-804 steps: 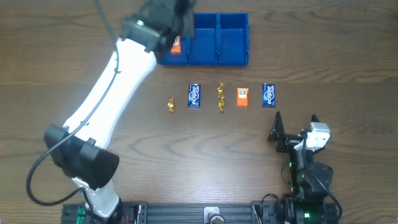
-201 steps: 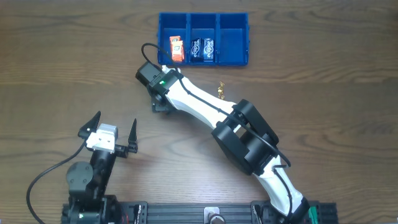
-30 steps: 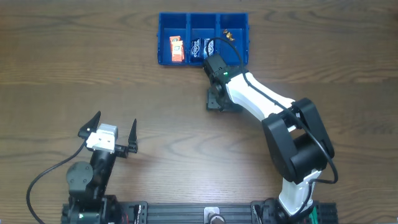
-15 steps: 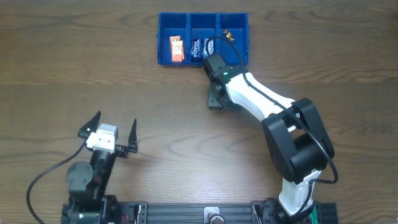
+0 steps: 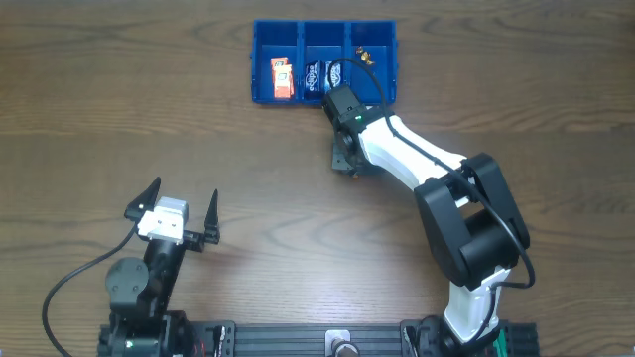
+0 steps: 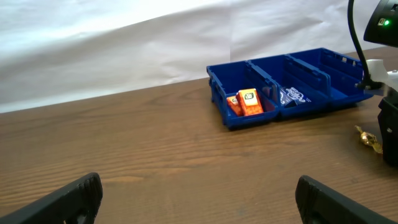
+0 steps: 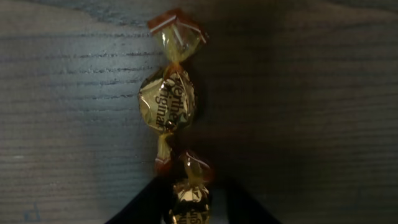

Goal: Sort Candies Into Trays

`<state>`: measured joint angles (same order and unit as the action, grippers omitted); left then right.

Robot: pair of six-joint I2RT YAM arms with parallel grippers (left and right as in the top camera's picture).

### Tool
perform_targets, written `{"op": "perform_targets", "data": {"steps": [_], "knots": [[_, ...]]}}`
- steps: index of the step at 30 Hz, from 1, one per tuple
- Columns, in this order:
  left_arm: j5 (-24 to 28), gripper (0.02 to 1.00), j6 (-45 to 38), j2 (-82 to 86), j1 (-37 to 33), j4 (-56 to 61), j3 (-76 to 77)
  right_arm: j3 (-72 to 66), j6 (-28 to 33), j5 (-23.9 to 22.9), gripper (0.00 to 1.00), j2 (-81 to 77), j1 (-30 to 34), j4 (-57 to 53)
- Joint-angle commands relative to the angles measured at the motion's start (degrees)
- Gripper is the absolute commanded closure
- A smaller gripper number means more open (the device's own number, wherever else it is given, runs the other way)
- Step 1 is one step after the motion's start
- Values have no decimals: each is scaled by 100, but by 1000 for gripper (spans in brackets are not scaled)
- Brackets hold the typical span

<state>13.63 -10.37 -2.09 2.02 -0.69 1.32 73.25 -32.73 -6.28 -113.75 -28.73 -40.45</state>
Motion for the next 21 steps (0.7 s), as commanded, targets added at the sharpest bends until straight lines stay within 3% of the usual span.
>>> {"op": "perform_targets", "data": {"steps": [1, 5, 17, 21], "knots": [[122, 20, -35, 33, -17, -236, -105, -31, -9, -118, 759, -72, 17, 31], [122, 20, -35, 33, -17, -236, -105, -31, -13, -116, 807, -72, 20, 72], [122, 20, -35, 33, -17, -236, -105, -26, -50, 0, 827, 612, -24, -140], [122, 20, -35, 33, -17, -236, -105, -11, -20, -374, 822, 1403, -24, -337]]}}
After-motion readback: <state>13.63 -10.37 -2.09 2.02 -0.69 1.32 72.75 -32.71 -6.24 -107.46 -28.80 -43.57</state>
